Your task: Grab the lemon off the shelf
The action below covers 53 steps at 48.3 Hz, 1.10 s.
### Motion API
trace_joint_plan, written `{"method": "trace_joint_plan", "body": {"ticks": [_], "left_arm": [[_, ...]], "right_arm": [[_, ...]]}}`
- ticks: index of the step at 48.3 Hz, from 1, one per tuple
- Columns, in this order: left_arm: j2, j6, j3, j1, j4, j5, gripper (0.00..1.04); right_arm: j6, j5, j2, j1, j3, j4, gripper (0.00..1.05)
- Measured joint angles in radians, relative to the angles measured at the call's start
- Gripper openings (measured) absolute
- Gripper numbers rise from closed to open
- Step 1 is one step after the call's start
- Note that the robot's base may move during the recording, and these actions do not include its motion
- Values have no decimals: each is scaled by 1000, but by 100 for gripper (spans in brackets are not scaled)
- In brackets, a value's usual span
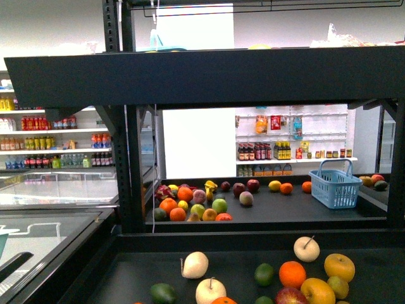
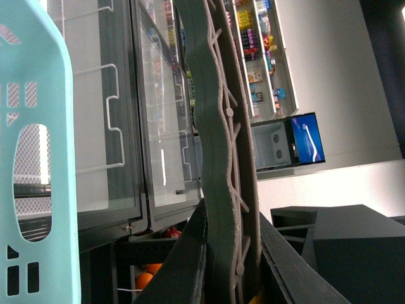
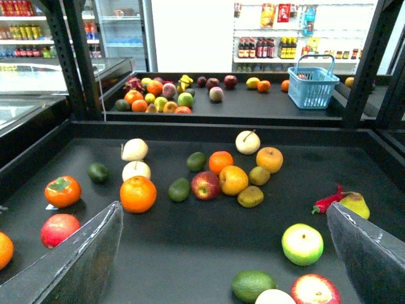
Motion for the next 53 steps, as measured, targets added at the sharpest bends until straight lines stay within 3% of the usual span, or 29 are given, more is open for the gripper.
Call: {"method": "trace_joint_plan", "body": {"ticks": [23,32,37,45,53], "left_arm": [[-58,-28,-41,53,-39,75,14],[-105,-8,-60,69,-77,99,45],[-137,-5,-81,82,-89,117,71],[-166,-6,-98,100,-94,142,97],[-179,-6,-117,112,-95,158,97]], "right_arm": [[0,0,0,0,0,0,97],[0,0,0,0,0,0,97],[0,0,0,0,0,0,97],[0,0,0,0,0,0,97],[0,0,0,0,0,0,97]]}}
